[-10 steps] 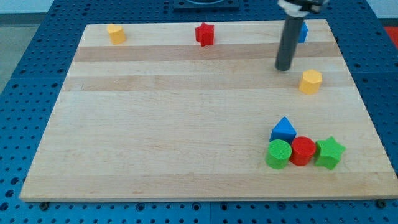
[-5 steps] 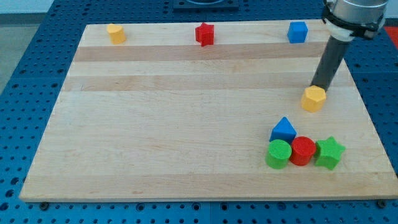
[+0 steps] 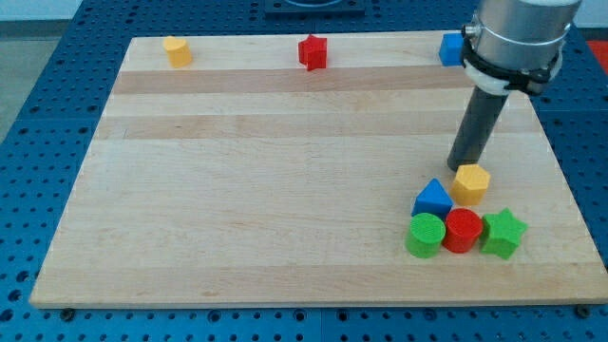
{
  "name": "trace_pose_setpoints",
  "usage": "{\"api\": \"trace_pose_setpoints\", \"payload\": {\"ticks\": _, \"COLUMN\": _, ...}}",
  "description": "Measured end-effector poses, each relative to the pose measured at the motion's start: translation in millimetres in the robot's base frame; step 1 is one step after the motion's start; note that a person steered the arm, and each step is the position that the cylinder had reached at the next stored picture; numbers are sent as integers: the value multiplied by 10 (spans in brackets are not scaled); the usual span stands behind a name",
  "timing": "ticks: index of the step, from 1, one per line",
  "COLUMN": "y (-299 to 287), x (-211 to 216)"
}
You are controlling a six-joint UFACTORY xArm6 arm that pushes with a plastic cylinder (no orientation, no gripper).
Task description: Push the hexagon to the top right of the red circle
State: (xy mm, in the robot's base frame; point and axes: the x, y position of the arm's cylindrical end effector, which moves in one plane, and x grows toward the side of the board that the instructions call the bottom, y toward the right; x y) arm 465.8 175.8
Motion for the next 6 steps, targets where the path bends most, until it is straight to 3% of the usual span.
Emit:
{"api": "trace_pose_setpoints", "payload": {"ticks": 4, "y": 0, "x": 172}}
{"api": "trace_pose_setpoints", "payload": {"ticks": 6, "y": -5, "x": -224}}
